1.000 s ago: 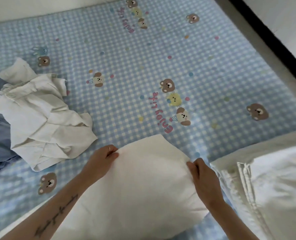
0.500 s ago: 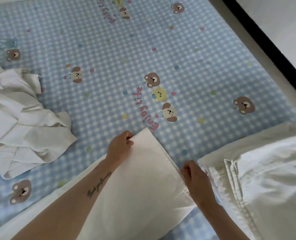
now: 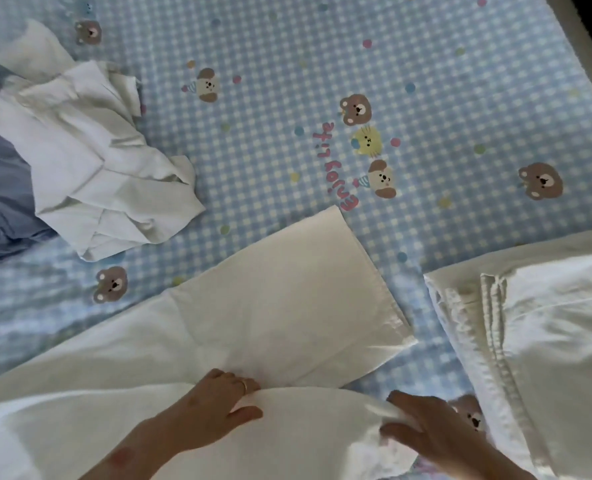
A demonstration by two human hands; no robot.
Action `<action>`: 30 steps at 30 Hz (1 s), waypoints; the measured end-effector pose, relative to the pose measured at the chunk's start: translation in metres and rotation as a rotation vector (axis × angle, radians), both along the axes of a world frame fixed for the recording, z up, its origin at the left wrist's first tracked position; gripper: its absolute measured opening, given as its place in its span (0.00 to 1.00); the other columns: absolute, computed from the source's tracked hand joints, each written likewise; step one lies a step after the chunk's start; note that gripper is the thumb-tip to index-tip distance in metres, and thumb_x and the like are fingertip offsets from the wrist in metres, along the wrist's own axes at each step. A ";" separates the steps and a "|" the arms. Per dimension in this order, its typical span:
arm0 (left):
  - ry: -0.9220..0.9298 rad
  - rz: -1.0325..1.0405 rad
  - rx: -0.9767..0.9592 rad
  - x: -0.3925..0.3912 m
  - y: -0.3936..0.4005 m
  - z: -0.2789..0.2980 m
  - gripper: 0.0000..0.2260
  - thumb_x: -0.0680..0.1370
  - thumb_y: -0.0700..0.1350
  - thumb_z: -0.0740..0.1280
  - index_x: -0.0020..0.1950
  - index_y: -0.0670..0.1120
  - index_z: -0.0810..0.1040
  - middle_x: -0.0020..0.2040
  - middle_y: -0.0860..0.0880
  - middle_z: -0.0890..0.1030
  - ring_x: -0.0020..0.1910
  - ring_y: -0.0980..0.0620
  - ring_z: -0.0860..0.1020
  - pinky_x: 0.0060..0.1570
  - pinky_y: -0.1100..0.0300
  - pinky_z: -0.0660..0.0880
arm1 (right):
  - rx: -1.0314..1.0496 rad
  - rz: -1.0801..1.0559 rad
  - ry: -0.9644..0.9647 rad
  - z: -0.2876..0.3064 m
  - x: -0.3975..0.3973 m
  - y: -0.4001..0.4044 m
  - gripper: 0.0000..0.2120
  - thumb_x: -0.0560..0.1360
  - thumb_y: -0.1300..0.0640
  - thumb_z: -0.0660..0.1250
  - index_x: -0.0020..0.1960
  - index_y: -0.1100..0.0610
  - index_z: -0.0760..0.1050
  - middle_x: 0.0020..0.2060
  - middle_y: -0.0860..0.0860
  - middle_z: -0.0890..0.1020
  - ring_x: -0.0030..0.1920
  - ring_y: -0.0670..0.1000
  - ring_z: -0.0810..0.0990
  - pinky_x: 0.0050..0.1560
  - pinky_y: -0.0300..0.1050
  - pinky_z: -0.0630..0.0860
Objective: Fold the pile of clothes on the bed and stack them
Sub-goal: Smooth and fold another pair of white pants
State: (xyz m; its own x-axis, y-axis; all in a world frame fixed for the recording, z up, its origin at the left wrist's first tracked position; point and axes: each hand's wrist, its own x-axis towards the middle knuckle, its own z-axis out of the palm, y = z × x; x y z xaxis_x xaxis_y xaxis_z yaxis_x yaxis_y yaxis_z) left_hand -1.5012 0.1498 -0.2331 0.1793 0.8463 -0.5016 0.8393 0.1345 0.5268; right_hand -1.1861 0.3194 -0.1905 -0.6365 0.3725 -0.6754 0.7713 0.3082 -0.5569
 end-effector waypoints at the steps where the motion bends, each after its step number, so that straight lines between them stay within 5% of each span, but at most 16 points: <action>1: 0.039 -0.001 0.008 -0.008 -0.004 0.002 0.15 0.73 0.60 0.68 0.54 0.53 0.80 0.47 0.61 0.81 0.47 0.63 0.79 0.51 0.73 0.63 | -0.015 0.005 0.028 0.004 0.006 0.004 0.05 0.73 0.40 0.66 0.45 0.40 0.74 0.35 0.28 0.78 0.40 0.34 0.78 0.39 0.25 0.68; 4: -0.042 0.244 -0.086 -0.028 0.002 0.014 0.06 0.78 0.53 0.65 0.51 0.53 0.76 0.46 0.59 0.78 0.49 0.57 0.77 0.51 0.67 0.69 | -0.028 -0.262 0.164 0.012 -0.023 0.038 0.07 0.69 0.44 0.72 0.43 0.45 0.77 0.35 0.44 0.82 0.31 0.39 0.78 0.32 0.32 0.70; 7: -0.053 0.559 -0.014 -0.052 0.028 0.019 0.08 0.78 0.51 0.64 0.53 0.50 0.78 0.48 0.57 0.79 0.51 0.56 0.77 0.52 0.66 0.69 | 0.110 -0.553 0.316 0.011 -0.062 0.078 0.06 0.70 0.51 0.73 0.42 0.47 0.75 0.33 0.45 0.82 0.28 0.40 0.77 0.28 0.30 0.70; 9: 0.020 0.660 0.110 -0.066 0.054 0.022 0.10 0.78 0.50 0.65 0.56 0.47 0.79 0.52 0.53 0.81 0.53 0.53 0.77 0.52 0.65 0.68 | 0.219 -0.698 0.368 -0.004 -0.095 0.107 0.07 0.71 0.54 0.72 0.43 0.49 0.73 0.32 0.45 0.82 0.31 0.41 0.78 0.31 0.30 0.72; 11: 0.074 0.727 0.120 -0.081 0.074 0.015 0.12 0.78 0.49 0.64 0.59 0.45 0.78 0.56 0.50 0.81 0.56 0.50 0.77 0.56 0.61 0.68 | 0.226 -0.777 0.355 -0.022 -0.130 0.128 0.08 0.73 0.53 0.70 0.50 0.50 0.73 0.38 0.48 0.82 0.38 0.50 0.80 0.39 0.42 0.76; 14: 0.206 0.686 -0.087 -0.103 0.072 -0.009 0.13 0.80 0.50 0.62 0.62 0.47 0.75 0.58 0.49 0.80 0.59 0.48 0.76 0.60 0.56 0.68 | 0.122 -0.688 0.136 -0.056 -0.157 0.133 0.18 0.75 0.48 0.68 0.59 0.56 0.69 0.49 0.53 0.80 0.46 0.55 0.79 0.44 0.47 0.73; 16: 0.257 0.683 -0.112 -0.114 0.059 -0.023 0.09 0.80 0.48 0.61 0.56 0.48 0.76 0.51 0.49 0.82 0.53 0.47 0.78 0.53 0.56 0.70 | 0.102 -0.567 0.029 -0.073 -0.154 0.122 0.22 0.73 0.49 0.70 0.61 0.57 0.67 0.50 0.50 0.77 0.47 0.53 0.77 0.45 0.45 0.71; 22: 0.206 0.852 -0.022 -0.120 0.058 -0.044 0.04 0.79 0.46 0.63 0.47 0.48 0.76 0.43 0.50 0.82 0.44 0.47 0.79 0.45 0.55 0.72 | 0.423 -0.619 0.224 -0.072 -0.154 0.127 0.10 0.75 0.57 0.67 0.54 0.54 0.70 0.43 0.48 0.79 0.42 0.52 0.76 0.42 0.45 0.69; 26: 0.273 0.833 -0.004 -0.117 0.061 -0.056 0.05 0.80 0.45 0.61 0.48 0.48 0.75 0.43 0.50 0.82 0.44 0.48 0.79 0.47 0.55 0.71 | 0.342 -0.562 0.040 -0.073 -0.144 0.126 0.16 0.74 0.48 0.68 0.52 0.57 0.68 0.39 0.49 0.78 0.40 0.55 0.78 0.43 0.48 0.74; 30: 0.314 0.835 0.035 -0.114 0.060 -0.062 0.04 0.80 0.45 0.60 0.49 0.49 0.75 0.44 0.50 0.82 0.45 0.48 0.79 0.48 0.55 0.69 | 0.367 -0.524 0.094 -0.077 -0.118 0.104 0.10 0.76 0.52 0.67 0.47 0.51 0.65 0.33 0.42 0.75 0.33 0.49 0.75 0.31 0.35 0.66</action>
State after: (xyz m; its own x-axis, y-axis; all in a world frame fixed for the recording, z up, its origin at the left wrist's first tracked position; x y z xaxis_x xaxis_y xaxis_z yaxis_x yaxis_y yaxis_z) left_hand -1.6155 0.2100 -0.2953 -0.6435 0.6553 -0.3955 0.5812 0.7546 0.3046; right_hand -1.3043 0.4234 -0.2677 -0.3577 0.8463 -0.3947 0.8242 0.0874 -0.5595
